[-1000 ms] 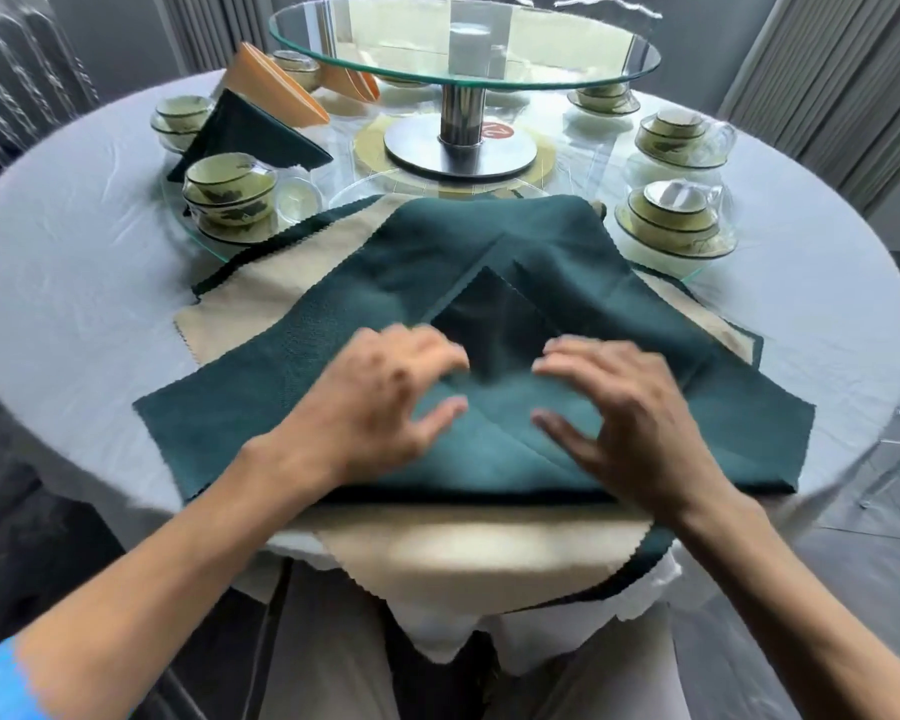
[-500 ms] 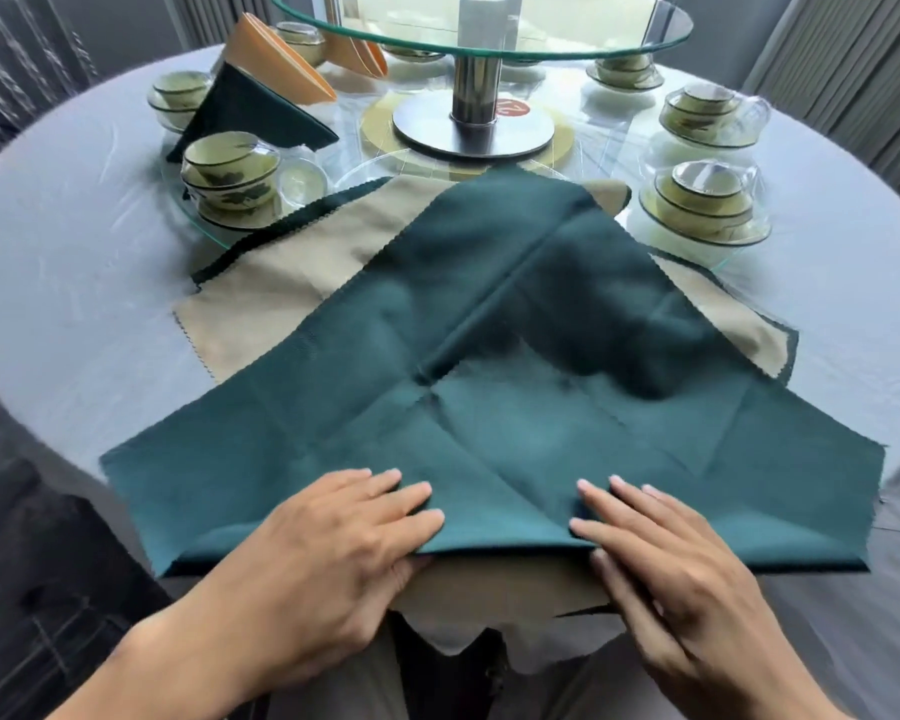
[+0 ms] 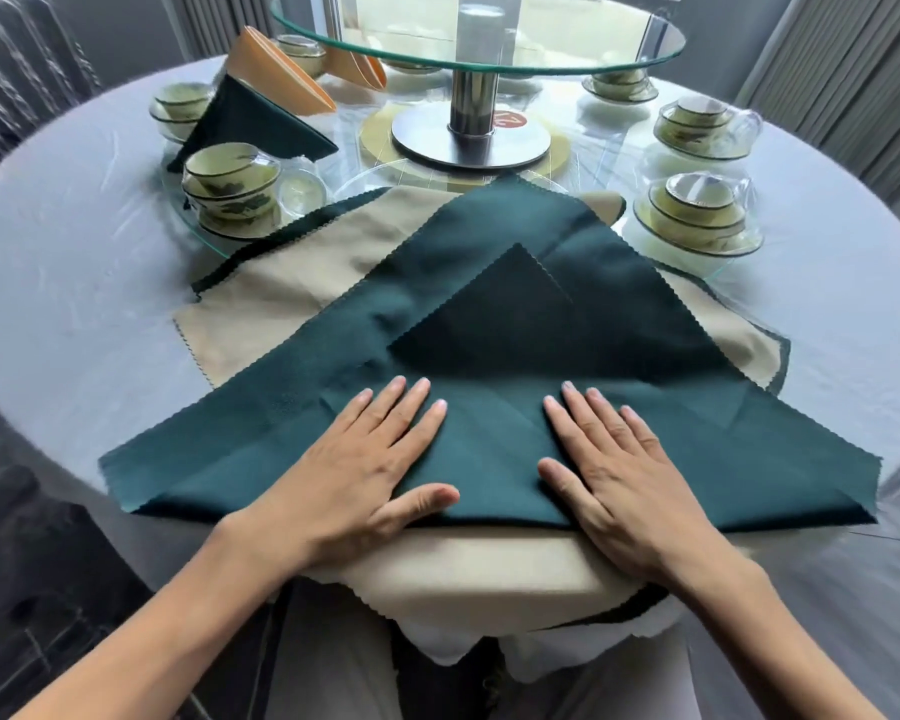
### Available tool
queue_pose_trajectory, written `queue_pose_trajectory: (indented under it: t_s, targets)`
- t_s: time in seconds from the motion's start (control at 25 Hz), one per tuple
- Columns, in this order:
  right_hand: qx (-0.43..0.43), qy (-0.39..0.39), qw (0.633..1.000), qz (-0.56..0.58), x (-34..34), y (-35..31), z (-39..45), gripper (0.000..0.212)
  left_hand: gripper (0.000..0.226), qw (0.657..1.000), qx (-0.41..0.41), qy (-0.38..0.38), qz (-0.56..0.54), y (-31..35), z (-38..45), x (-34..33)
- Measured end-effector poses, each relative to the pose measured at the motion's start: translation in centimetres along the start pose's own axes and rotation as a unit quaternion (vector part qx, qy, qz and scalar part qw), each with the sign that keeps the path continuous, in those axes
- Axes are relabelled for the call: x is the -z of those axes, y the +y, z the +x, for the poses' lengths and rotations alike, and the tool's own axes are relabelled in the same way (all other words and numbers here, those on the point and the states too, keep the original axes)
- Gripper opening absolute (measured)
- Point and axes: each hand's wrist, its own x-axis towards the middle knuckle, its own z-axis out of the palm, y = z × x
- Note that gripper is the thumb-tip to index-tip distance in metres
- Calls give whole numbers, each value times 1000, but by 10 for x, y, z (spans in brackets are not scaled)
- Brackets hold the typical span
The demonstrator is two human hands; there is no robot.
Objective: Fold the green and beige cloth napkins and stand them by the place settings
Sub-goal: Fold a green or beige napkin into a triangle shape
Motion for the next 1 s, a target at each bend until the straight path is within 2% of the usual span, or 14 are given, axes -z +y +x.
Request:
queue_pose_trajectory:
  t_s: [0.12,0.16,0.24,0.32,0.4,0.48,0.6,0.64,0.76,0.92,1.0]
  targets:
    - [4,-1,1000,19,5,4,19,91,102,1000,16,0,-4,-5,13,8]
    - [6,15,999,36,6,4,22,87,101,1000,16,24,8,-4,13,9]
    - [3,109,990,85,6,3,21,71,89,995,5,86,39,6,4,10]
    - [-7,224,966,127,12,0,23,53,74,991,-22,122,43,20,-7,6]
    - [-17,268,954,132,25,1,36,41,65,989,-42,132,41,30,-13,-4]
    - [-61,239,966,82,39,3,57,31,59,989,-44,136,36,30,-13,-11]
    - [-125,130,983,43,50,8,82,24,58,989,-41,136,37,27,-8,-16]
    - [-131,125,982,58,50,10,85,24,59,989,-41,138,37,26,-7,-18]
    - [-130,196,966,109,53,12,85,27,59,988,-40,146,39,26,-6,-20]
    - [-113,167,967,154,57,16,87,27,61,988,-48,146,35,25,-7,-20]
    - [-87,189,969,133,53,14,85,31,62,988,-49,142,36,25,-8,-20]
